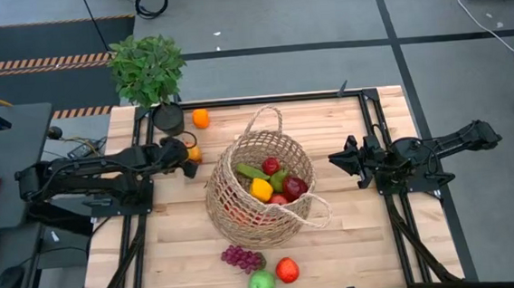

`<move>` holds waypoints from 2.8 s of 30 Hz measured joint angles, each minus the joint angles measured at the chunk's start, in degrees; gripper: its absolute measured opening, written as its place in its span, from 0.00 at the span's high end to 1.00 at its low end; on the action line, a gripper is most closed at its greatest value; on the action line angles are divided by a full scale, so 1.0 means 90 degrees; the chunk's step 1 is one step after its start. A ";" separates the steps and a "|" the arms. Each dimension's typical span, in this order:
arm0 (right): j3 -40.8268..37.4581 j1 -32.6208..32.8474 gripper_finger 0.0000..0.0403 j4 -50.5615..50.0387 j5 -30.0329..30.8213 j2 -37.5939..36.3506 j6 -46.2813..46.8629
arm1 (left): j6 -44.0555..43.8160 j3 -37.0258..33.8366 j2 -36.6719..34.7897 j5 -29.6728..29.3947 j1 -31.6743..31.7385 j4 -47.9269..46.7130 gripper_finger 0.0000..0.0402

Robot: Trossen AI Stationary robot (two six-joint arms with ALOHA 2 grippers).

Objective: Build produce basket
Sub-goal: Put the apple into the basket

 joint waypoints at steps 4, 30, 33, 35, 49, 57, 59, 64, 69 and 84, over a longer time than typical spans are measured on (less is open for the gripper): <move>0.0002 0.0001 0.84 0.0000 0.0002 -0.0001 0.0000 | -0.1200 0.0225 -0.0002 0.0079 0.0000 -0.0093 0.03; 0.0000 0.0001 0.84 0.0000 0.0001 0.0002 0.0000 | -0.5336 0.1320 0.2276 -0.1581 -0.0799 -0.0248 0.03; 0.0002 0.0000 0.84 0.0000 0.0000 0.0002 0.0000 | -0.5435 0.1322 0.2648 -0.1511 -0.0701 -0.0169 0.03; 0.0002 -0.0001 0.84 0.0000 0.0002 0.0001 0.0000 | -0.5583 0.1320 0.2859 -0.1378 -0.0682 -0.0093 0.03; 0.0000 0.0001 0.84 0.0000 0.0000 0.0000 0.0000 | -0.5445 0.1318 0.3203 -0.1269 -0.0682 -0.0137 0.03; 0.0000 0.0000 0.84 0.0000 0.0002 0.0000 0.0000 | -0.5266 0.1315 0.3201 -0.1103 -0.0682 -0.0142 0.08; 0.0002 0.0001 0.84 0.0000 0.0000 -0.0001 0.0000 | -0.5128 0.1315 0.3200 -0.1065 -0.0682 -0.0144 0.13; 0.0001 -0.0002 0.84 0.0000 0.0000 -0.0001 0.0000 | -0.4788 0.1315 0.3187 -0.0968 -0.0682 -0.0164 0.25; 0.0002 0.0001 0.84 0.0000 0.0000 0.0002 0.0000 | -0.4717 0.1315 0.3055 -0.0862 -0.0707 -0.0202 0.25; 0.0000 -0.0001 0.84 -0.0002 0.0002 0.0001 0.0000 | -0.0522 0.3231 0.1698 -0.1814 -0.1013 0.0091 0.23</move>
